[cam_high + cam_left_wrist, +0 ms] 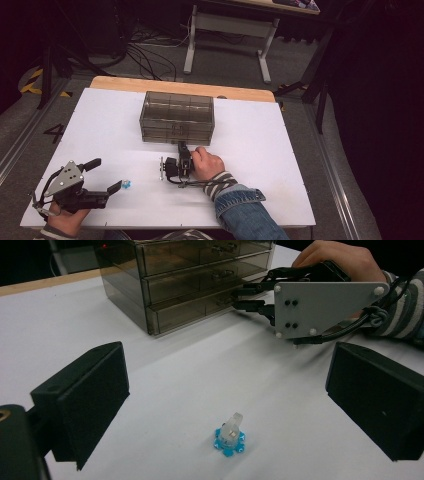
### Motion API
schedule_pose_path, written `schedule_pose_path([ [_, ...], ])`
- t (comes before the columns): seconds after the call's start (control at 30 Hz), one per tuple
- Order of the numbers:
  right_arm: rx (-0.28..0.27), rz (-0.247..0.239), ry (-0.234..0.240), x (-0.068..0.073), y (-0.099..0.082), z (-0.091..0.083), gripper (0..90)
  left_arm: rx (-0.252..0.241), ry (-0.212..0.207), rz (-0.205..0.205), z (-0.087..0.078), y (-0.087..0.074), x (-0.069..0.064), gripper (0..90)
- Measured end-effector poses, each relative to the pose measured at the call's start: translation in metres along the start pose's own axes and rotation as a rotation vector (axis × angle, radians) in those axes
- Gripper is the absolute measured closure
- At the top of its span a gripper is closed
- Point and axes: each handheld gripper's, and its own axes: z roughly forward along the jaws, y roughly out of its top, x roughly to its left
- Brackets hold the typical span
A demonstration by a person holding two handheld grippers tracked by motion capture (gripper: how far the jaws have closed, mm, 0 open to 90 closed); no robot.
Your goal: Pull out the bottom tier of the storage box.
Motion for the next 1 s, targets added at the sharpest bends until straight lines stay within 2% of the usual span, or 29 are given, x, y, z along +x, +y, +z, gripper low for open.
schedule_pose_path([
  [0.13, -0.001, 0.024, 0.044, -0.003, -0.001, -0.003, 77.8, 0.0, -0.001, -0.002, 0.0, 0.0, 0.0, 4.3],
  [0.3, -0.038, 0.042, 0.074, -0.007, -0.001, -0.008, 72.2, 0.002, 0.001, -0.001, 0.0, 0.0, 0.0, 4.3],
  [0.4, -0.036, 0.051, 0.09, -0.009, -0.002, -0.009, 71.5, 0.001, 0.001, -0.002, 0.0, 0.0, 0.0, 4.3],
  [0.63, -0.06, 0.065, 0.091, -0.016, -0.003, -0.012, 70.7, 0.001, 0.0, -0.004, 0.001, 0.0, 0.0, 4.3],
  [1.0, -0.079, 0.081, 0.09, -0.019, -0.002, -0.017, 69.8, 0.0, -0.001, -0.001, 0.001, 0.0, 0.0, 4.3],
])
